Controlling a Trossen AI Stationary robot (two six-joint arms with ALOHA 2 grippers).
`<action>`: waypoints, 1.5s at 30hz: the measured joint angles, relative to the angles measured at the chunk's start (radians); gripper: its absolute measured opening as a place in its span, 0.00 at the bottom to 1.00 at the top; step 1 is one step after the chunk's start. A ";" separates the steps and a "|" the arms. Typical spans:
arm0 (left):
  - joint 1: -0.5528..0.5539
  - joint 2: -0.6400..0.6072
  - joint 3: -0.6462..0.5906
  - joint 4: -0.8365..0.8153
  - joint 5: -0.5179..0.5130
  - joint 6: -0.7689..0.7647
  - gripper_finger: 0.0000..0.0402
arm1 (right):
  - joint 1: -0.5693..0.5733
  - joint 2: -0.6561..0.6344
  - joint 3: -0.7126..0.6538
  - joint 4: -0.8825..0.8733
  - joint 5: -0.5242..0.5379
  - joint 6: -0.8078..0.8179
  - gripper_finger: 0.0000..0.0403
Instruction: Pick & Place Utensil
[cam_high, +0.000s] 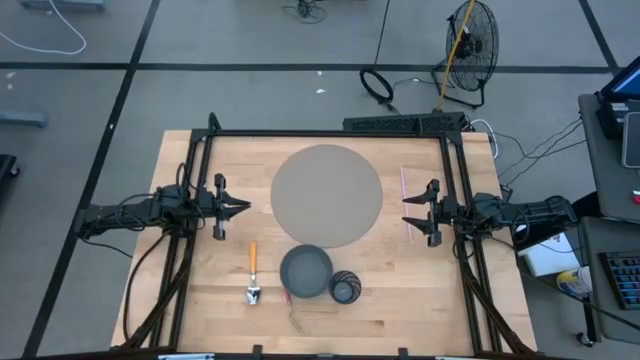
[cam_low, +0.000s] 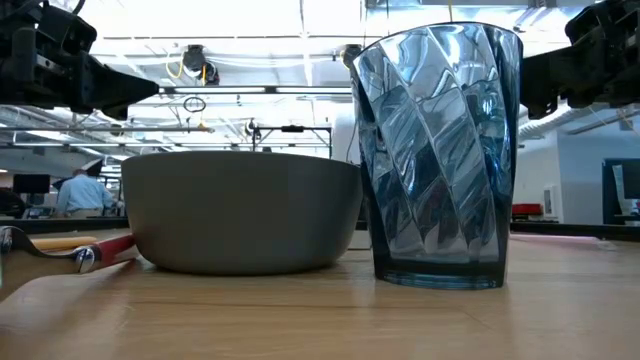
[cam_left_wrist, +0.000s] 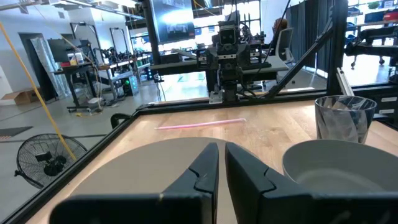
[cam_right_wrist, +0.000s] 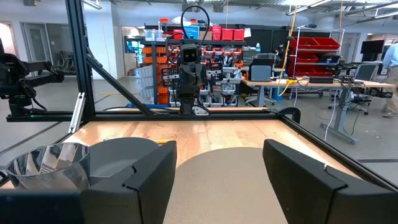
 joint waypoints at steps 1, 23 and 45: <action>0.000 0.000 0.000 0.000 0.000 0.000 0.09 | 0.000 0.000 0.000 0.000 0.000 0.000 0.59; 0.000 0.000 0.000 0.000 0.000 0.000 0.09 | 0.000 0.000 0.000 0.054 0.001 0.028 0.59; -0.001 0.000 0.000 0.131 0.000 -0.397 0.09 | 0.000 0.000 0.000 0.052 0.000 0.164 0.59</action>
